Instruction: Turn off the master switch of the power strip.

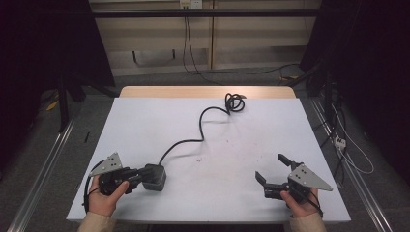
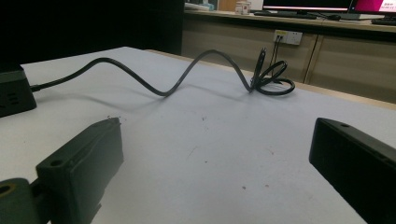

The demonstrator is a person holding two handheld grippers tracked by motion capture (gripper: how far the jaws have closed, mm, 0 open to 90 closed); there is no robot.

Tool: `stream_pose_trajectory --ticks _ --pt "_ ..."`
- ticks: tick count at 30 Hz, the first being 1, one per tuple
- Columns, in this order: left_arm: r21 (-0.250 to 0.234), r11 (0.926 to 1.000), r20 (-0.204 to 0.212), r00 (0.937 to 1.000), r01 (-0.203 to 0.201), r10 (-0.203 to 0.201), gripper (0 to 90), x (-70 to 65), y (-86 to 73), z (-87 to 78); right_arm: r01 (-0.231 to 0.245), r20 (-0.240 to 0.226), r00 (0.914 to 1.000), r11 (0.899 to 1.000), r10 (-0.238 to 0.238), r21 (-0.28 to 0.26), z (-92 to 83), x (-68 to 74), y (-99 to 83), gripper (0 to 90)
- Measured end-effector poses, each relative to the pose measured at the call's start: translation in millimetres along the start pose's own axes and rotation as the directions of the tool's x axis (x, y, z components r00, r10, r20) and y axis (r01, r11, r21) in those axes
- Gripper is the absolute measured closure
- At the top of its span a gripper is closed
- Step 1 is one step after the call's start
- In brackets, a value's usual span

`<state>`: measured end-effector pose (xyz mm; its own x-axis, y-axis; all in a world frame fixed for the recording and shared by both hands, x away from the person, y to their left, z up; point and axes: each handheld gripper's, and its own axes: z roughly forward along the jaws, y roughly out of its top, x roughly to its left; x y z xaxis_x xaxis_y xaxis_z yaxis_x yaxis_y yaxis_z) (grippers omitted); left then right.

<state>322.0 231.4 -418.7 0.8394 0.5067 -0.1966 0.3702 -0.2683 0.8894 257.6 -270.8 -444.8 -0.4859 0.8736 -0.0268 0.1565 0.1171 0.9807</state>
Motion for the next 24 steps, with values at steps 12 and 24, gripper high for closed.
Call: stream_pose_trajectory --ticks 12,24 --pt "-0.018 0.9998 0.015 0.9999 0.003 -0.002 64.2 -2.1 3.3 3.8 -0.003 -0.001 1.0 1.0 0.003 0.003 0.2 -0.2 -0.2 2.5" --pt "-0.038 0.9992 0.013 0.9998 0.015 -0.015 45.7 -1.3 4.8 7.3 -0.004 -0.002 1.0 1.0 0.004 0.003 0.2 -0.4 -0.6 2.5"
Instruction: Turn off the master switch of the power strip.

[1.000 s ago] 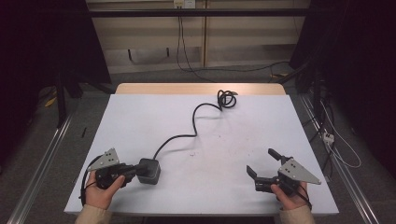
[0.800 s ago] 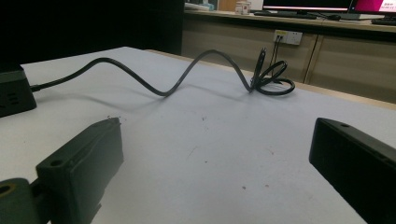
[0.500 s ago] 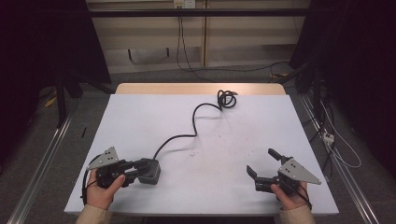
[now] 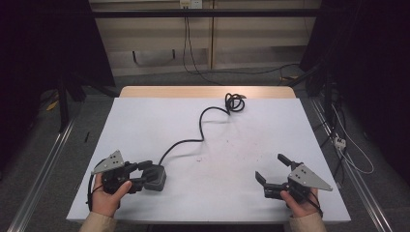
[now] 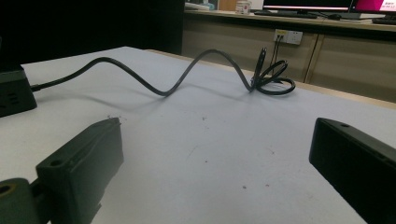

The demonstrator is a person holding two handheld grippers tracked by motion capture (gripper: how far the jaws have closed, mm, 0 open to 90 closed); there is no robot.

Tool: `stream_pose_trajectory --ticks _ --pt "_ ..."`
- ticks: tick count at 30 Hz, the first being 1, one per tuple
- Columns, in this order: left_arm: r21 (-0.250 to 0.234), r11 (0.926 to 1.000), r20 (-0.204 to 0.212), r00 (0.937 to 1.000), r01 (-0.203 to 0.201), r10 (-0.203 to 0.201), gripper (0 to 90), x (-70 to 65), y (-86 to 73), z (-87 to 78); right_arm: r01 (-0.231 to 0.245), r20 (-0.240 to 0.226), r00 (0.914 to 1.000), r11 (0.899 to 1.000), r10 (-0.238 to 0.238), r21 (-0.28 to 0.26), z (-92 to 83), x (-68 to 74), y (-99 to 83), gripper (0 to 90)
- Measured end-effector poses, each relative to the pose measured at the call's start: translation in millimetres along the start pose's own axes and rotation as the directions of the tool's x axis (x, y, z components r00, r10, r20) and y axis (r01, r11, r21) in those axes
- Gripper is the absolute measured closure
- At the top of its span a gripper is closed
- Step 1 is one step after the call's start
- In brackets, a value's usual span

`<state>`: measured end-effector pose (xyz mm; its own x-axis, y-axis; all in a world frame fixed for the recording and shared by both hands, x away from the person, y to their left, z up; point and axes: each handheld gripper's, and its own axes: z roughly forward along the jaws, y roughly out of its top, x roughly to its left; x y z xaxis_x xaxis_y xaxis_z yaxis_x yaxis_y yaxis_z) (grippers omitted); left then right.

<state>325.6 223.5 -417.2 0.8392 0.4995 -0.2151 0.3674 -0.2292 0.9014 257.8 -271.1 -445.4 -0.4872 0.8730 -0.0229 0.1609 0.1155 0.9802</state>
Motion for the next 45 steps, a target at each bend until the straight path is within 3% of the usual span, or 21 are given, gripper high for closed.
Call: stream_pose_trajectory --ticks 16,29,45 --pt "-0.032 0.9994 -0.023 0.9996 0.015 -0.016 21.2 -0.2 2.3 3.8 0.001 0.0 1.0 1.0 -0.001 -0.002 0.0 0.2 0.3 2.5" --pt "-0.06 0.9978 -0.029 0.9991 0.027 -0.029 15.6 1.8 1.9 3.9 0.001 0.001 1.0 1.0 -0.001 -0.003 0.1 0.1 0.5 2.5" --pt "-0.103 0.9945 -0.067 0.9975 0.017 -0.024 8.4 5.0 -5.0 -2.8 0.004 -0.001 1.0 1.0 -0.004 -0.005 -0.6 0.2 0.8 2.5"
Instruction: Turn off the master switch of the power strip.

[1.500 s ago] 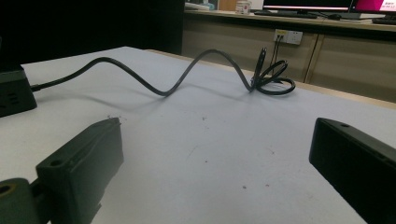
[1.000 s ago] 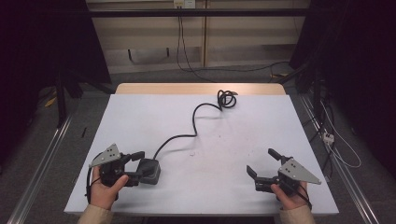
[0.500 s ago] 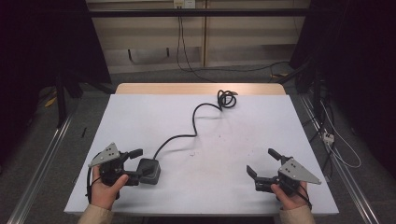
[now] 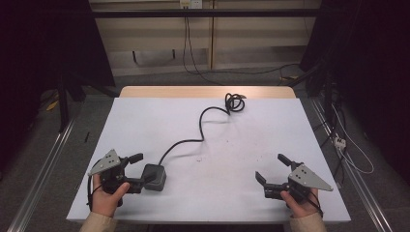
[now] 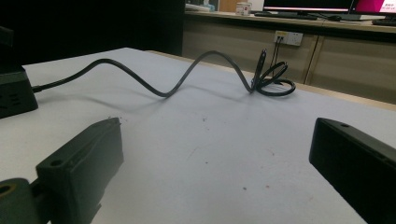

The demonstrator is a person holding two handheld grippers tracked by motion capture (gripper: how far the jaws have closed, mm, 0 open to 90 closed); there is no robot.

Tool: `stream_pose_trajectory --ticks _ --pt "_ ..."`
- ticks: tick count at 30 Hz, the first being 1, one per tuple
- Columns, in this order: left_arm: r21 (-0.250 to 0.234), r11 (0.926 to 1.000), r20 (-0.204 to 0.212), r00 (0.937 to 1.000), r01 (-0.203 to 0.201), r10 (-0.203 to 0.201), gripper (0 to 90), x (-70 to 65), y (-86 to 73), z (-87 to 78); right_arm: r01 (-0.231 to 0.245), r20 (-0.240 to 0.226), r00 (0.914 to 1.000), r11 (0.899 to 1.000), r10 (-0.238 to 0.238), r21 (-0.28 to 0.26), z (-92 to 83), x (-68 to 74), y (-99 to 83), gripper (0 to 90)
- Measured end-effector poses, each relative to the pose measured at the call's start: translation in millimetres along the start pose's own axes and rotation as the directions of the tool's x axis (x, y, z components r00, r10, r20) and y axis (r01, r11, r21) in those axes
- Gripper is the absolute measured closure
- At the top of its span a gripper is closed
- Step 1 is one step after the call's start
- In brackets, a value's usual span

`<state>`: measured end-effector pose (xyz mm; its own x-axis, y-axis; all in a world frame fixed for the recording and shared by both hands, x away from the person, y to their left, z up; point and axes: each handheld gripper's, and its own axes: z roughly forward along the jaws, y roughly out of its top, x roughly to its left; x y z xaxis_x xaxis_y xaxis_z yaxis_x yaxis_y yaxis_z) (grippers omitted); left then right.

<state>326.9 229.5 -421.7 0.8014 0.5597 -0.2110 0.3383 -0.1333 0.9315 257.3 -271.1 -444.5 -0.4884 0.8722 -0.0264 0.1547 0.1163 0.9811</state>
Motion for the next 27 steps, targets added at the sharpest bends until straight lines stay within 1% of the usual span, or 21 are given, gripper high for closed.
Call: stream_pose_trajectory --ticks 1,2,7,15,16,22,27 --pt "0.001 1.0 -0.003 1.0 -0.003 0.003 8.4 0.3 -0.3 -0.7 -0.002 -0.001 1.0 1.0 0.002 0.0 0.0 0.0 0.0 2.5" --pt "0.002 1.0 0.005 1.0 -0.004 0.004 8.4 0.9 -0.5 -1.3 -0.002 -0.001 1.0 1.0 0.002 0.0 -0.1 -0.1 0.0 2.5" --pt "-0.008 1.0 -0.002 1.0 0.0 0.0 8.3 1.6 -1.5 -3.7 -0.001 0.0 1.0 1.0 0.001 0.0 -0.1 0.0 0.1 2.5" --pt "-0.006 0.9999 -0.002 1.0 -0.009 0.009 6.1 4.0 -4.3 -6.6 0.0 0.0 1.0 1.0 0.0 0.0 -0.1 0.0 0.1 2.5" --pt "-0.009 0.9999 -0.01 0.9999 -0.01 0.01 6.1 4.0 -4.7 -7.0 0.0 -0.001 1.0 1.0 0.0 0.0 -0.1 0.1 0.1 2.5" --pt "-0.009 0.9999 -0.025 0.9996 -0.012 0.012 5.4 6.4 -7.2 -10.5 -0.002 0.001 1.0 1.0 0.002 -0.002 -0.4 -0.1 0.1 2.5" --pt "-0.008 1.0 -0.024 0.9997 -0.005 0.005 5.4 8.0 -8.3 -12.2 -0.003 0.001 1.0 1.0 0.003 -0.002 -0.3 -0.3 0.0 2.5"
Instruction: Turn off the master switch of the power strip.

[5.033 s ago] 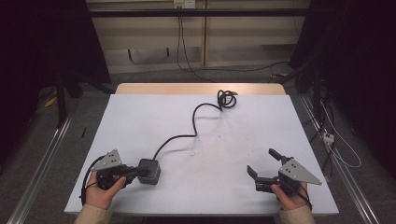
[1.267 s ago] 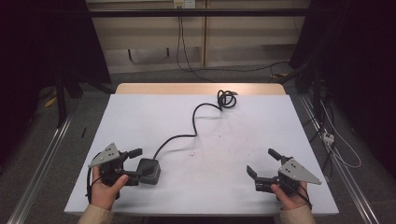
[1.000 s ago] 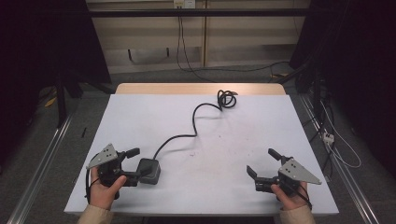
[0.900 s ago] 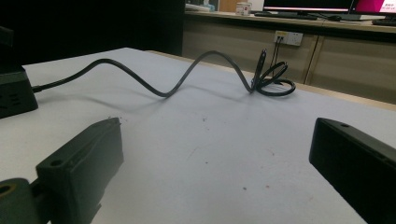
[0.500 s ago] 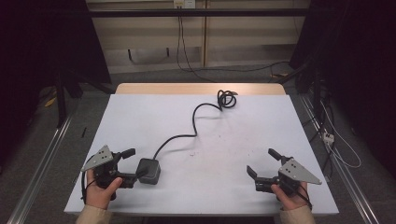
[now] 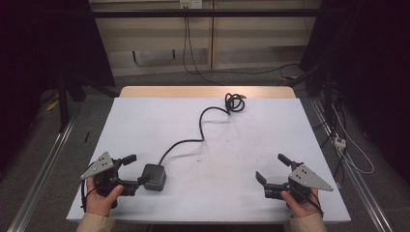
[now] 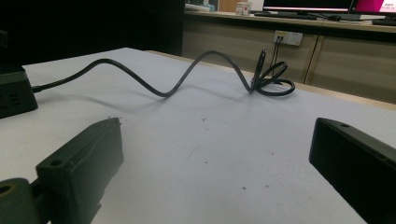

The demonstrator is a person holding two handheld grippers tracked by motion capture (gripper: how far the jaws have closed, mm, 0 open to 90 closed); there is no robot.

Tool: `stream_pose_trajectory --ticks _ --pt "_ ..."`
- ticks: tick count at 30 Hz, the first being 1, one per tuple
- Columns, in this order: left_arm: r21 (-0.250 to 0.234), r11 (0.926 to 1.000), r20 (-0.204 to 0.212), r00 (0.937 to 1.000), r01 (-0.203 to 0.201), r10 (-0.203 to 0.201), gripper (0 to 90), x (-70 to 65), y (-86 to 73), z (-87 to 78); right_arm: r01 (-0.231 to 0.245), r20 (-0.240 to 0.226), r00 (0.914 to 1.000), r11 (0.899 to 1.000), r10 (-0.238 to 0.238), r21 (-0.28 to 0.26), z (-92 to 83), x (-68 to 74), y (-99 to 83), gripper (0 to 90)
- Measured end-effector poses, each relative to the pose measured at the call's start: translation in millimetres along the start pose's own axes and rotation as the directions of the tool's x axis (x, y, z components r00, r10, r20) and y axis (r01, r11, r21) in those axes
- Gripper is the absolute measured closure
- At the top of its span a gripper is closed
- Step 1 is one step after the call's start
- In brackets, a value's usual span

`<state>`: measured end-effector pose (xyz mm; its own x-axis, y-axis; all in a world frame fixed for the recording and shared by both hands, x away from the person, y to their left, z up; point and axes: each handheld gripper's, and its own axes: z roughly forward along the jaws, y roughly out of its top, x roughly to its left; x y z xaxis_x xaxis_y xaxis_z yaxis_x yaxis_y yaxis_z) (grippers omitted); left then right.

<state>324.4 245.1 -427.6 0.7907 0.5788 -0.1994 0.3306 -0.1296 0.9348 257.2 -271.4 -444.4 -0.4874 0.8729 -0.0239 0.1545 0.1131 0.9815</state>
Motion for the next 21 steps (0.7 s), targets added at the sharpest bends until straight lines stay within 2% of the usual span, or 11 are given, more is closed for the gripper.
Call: stream_pose_trajectory --ticks 21 --pt "0.014 0.9999 -0.021 0.9997 -0.009 0.009 5.4 9.9 -5.8 -7.4 -0.003 0.001 1.0 1.0 0.003 0.001 -0.8 -1.0 0.0 2.5"
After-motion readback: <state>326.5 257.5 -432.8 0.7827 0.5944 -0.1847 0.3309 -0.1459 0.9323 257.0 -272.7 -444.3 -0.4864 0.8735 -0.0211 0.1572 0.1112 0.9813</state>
